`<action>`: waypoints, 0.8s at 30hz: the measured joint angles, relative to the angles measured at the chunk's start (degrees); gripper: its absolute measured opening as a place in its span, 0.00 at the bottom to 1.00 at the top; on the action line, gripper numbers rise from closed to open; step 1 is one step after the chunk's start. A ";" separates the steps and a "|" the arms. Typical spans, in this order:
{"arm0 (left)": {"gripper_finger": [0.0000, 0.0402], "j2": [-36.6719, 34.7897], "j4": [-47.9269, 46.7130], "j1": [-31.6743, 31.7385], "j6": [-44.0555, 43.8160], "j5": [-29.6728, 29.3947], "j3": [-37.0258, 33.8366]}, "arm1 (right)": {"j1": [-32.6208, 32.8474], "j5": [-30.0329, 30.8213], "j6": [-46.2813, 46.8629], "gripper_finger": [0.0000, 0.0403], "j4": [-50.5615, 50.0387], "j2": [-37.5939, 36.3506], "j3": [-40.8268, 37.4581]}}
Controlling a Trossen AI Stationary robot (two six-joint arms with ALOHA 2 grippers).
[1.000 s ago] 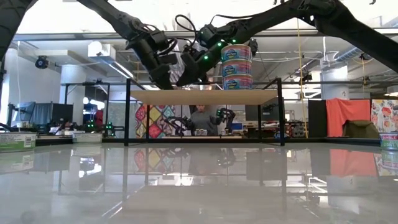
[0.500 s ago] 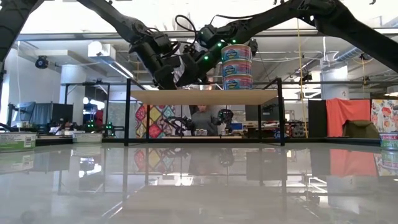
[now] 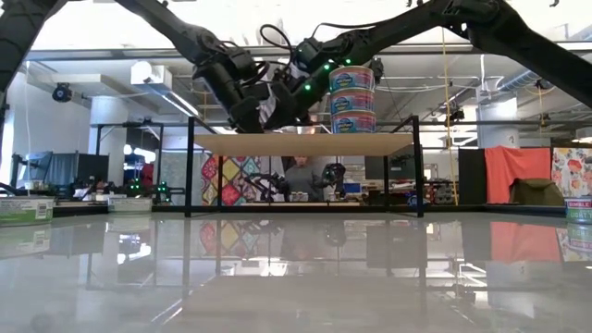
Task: Stack canned seafood by type on shelf
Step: Put the green tuna on the shelf
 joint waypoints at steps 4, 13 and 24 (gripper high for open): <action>1.00 0.20 -0.36 -0.06 -0.39 -0.03 1.04 | 0.00 1.76 -0.13 0.04 -0.62 0.00 -0.02; 1.00 0.20 -0.82 -0.04 -0.42 1.21 1.26 | 0.00 2.05 -0.20 0.04 -0.56 -0.08 -0.02; 1.00 0.20 -0.82 0.05 -2.08 6.28 1.26 | 0.04 2.70 -0.70 0.04 -2.17 -0.22 0.02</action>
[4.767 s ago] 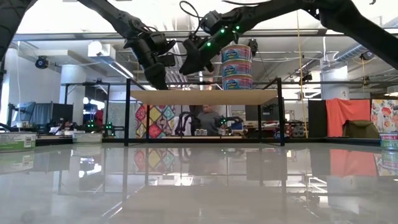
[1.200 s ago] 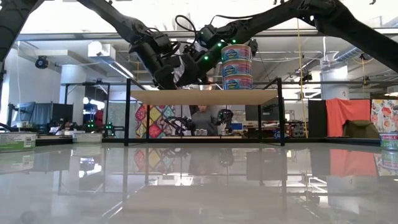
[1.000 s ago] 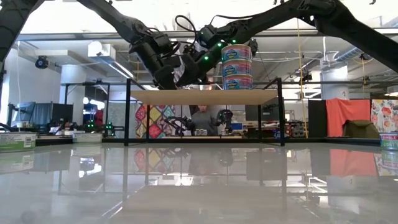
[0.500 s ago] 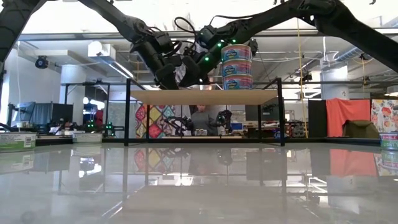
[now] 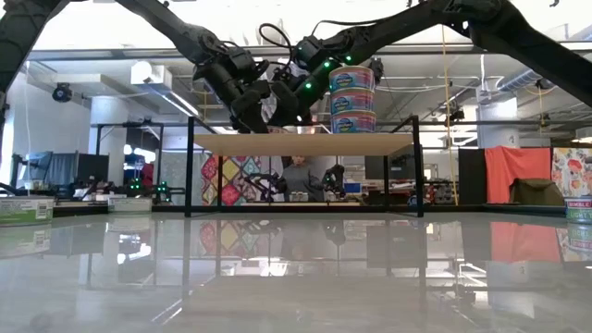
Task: Stack canned seafood by type on shelf
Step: Put the green tuna on the shelf
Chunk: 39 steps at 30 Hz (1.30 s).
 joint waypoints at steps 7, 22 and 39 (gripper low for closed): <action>1.00 -0.09 0.26 -0.07 -2.08 -1.40 0.00 | -0.02 0.33 0.07 0.04 -0.16 0.00 0.02; 0.96 0.98 0.48 -0.13 -1.56 -3.10 0.09 | -0.04 0.47 0.09 0.04 -0.58 0.15 0.00; 0.99 0.98 0.26 -0.11 -1.52 -3.41 0.11 | -0.04 0.29 0.09 0.04 -0.55 0.17 -0.02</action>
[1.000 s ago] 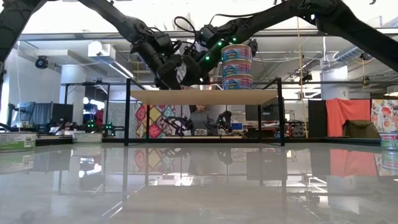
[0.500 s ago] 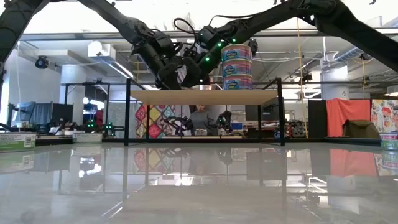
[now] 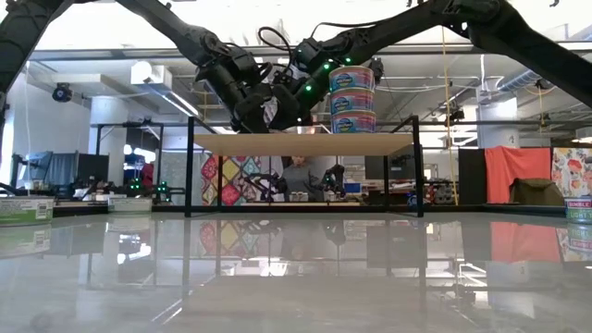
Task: Stack canned seafood by type on shelf
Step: Put the green tuna on the shelf
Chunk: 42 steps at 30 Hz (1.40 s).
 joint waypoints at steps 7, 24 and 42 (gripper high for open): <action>0.99 -1.09 -1.12 0.00 0.02 -0.31 0.00 | 0.02 -0.25 -0.02 0.04 0.01 0.00 0.00; 1.00 -1.77 -4.19 0.17 0.00 -0.18 0.00 | -0.17 -0.42 -0.41 0.04 -1.96 -0.01 0.04; 1.00 -1.81 -2.89 0.26 -0.37 -1.27 0.00 | -0.35 0.43 -0.34 0.04 -2.04 -0.09 0.66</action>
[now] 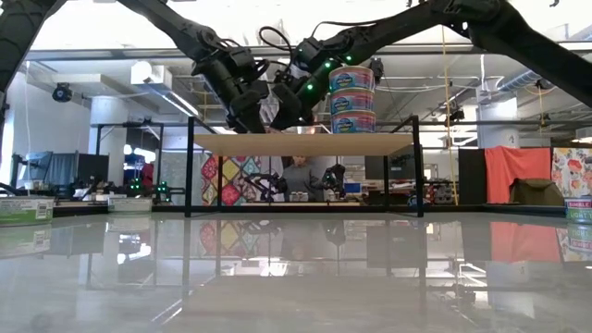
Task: Stack canned seafood by type on shelf
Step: Put the green tuna on the shelf
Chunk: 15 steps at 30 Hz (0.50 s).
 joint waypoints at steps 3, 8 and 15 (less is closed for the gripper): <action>1.00 0.01 0.55 0.00 -0.25 0.18 0.00 | 0.02 0.24 0.07 0.04 -0.34 0.03 1.27; 1.00 0.02 2.59 0.00 -0.45 2.06 0.00 | 0.02 0.14 0.34 0.04 -0.12 0.13 3.73; 1.00 0.09 5.57 -0.07 -1.44 4.68 0.00 | 0.02 -0.09 0.31 0.04 -1.71 0.05 3.91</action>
